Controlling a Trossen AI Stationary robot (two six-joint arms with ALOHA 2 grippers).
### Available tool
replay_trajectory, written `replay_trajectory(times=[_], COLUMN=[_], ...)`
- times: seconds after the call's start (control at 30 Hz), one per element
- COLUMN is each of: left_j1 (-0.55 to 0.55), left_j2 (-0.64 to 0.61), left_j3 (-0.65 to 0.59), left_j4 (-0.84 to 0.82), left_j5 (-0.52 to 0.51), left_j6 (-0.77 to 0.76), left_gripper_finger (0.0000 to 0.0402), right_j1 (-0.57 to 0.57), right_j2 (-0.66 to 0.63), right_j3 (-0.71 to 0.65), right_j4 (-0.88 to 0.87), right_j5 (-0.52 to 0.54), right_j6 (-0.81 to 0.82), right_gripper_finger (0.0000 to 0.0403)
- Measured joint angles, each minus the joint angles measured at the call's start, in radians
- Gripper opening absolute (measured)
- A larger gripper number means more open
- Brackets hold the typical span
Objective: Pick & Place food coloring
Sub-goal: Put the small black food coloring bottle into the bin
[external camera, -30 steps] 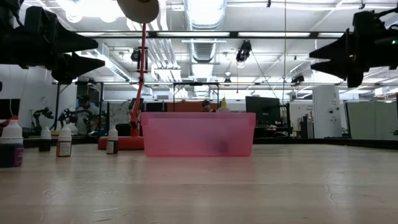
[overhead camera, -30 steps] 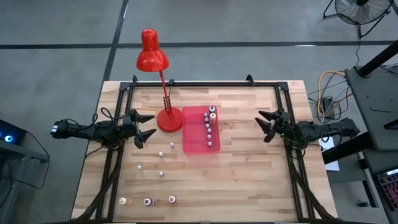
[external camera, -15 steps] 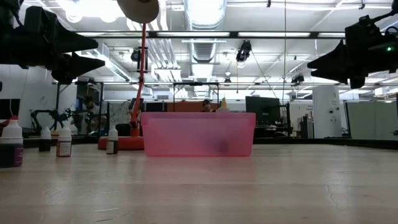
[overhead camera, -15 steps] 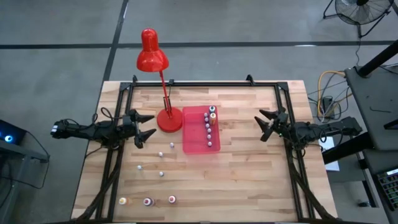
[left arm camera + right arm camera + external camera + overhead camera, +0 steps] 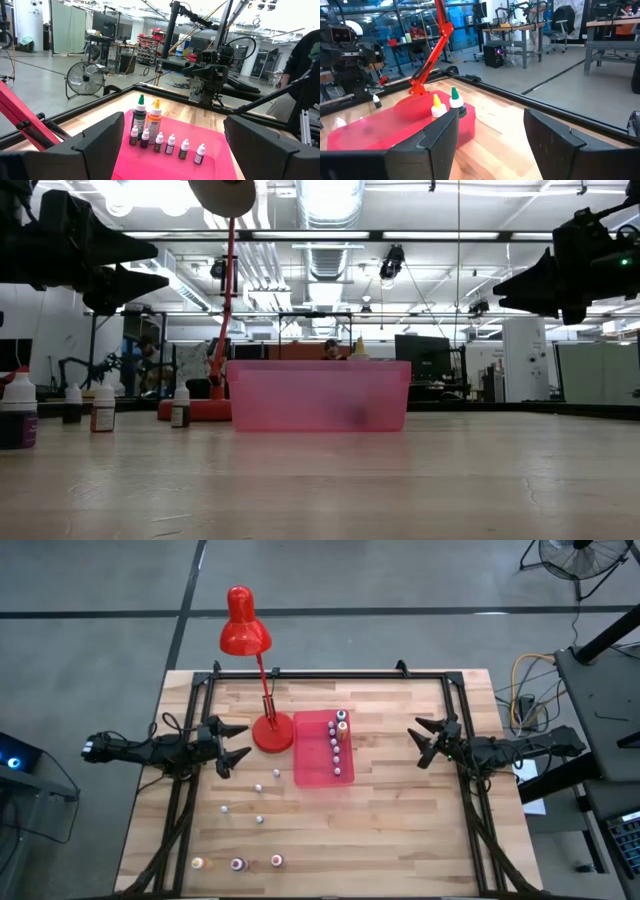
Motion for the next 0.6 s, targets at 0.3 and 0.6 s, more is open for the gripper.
replay_trajectory(times=[0.3,0.6], left_j1=[0.000,0.000], left_j2=[0.000,0.000], left_j3=[0.000,0.000], left_j4=[0.038,0.040], left_j5=[0.000,0.000], left_j6=[-0.101,-0.375], left_gripper_finger=[0.0314,0.0314], right_j1=[0.000,0.000], right_j2=[0.000,0.000], right_j3=[0.000,0.000], right_j4=[0.000,0.001], right_j5=[-0.002,-0.001], right_j6=[0.001,0.000], right_gripper_finger=[0.0215,0.0215])
